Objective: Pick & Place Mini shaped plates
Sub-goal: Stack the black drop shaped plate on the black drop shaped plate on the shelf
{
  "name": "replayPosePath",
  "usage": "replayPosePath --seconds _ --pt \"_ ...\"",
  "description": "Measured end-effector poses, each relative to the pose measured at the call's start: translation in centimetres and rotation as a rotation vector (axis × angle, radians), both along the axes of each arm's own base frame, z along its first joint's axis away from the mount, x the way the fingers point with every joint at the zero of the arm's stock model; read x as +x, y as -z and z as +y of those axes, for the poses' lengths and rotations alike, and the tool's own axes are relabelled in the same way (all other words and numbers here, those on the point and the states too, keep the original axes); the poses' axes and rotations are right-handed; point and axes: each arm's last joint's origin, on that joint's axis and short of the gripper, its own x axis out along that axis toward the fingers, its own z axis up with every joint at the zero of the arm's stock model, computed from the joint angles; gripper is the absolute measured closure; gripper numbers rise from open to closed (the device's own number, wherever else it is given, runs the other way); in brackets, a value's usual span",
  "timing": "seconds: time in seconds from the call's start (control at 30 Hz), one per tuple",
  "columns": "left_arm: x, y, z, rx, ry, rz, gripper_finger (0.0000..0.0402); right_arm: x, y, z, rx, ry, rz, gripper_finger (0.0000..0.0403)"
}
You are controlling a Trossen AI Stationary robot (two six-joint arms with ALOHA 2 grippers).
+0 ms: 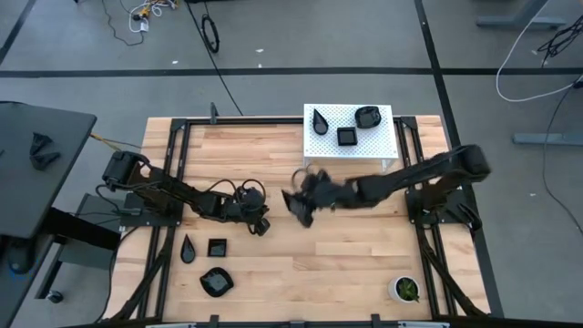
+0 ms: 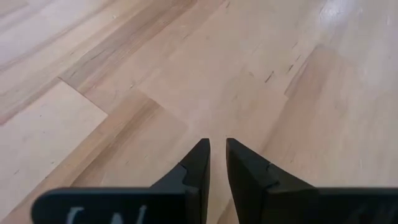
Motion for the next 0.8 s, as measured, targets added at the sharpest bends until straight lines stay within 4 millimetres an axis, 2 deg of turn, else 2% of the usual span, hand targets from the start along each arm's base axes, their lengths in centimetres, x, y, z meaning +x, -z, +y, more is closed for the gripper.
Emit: replayPosePath --seconds 0.1,0.17,0.33,0.43,0.6,0.8 --pt "0.0 0.0 0.0 0.004 -0.004 -0.002 0.0346 -1.6 -3.4 -2.9 -0.083 0.081 -0.084 0.0397" --pt "0.0 0.0 0.0 0.009 -0.011 -0.004 0.0346 -2.6 -4.8 -5.6 -0.117 0.147 -0.109 0.0398" --pt "0.0 0.0 0.0 0.011 -0.013 -0.005 0.0346 -4.7 -4.9 -13.0 -0.157 0.321 -0.029 0.0398" --pt "0.0 0.0 0.0 0.011 -0.013 -0.005 0.0346 -5.7 -4.2 -16.5 -0.142 0.382 0.013 0.0398" --pt "0.0 0.0 0.1 0.019 -0.020 -0.007 0.0346 -6.8 -3.3 -19.8 -0.078 0.404 0.030 0.0397" --pt "0.0 0.0 0.1 0.021 -0.023 -0.008 0.0346 -6.5 -1.9 -20.9 -0.048 0.410 0.069 0.0390"
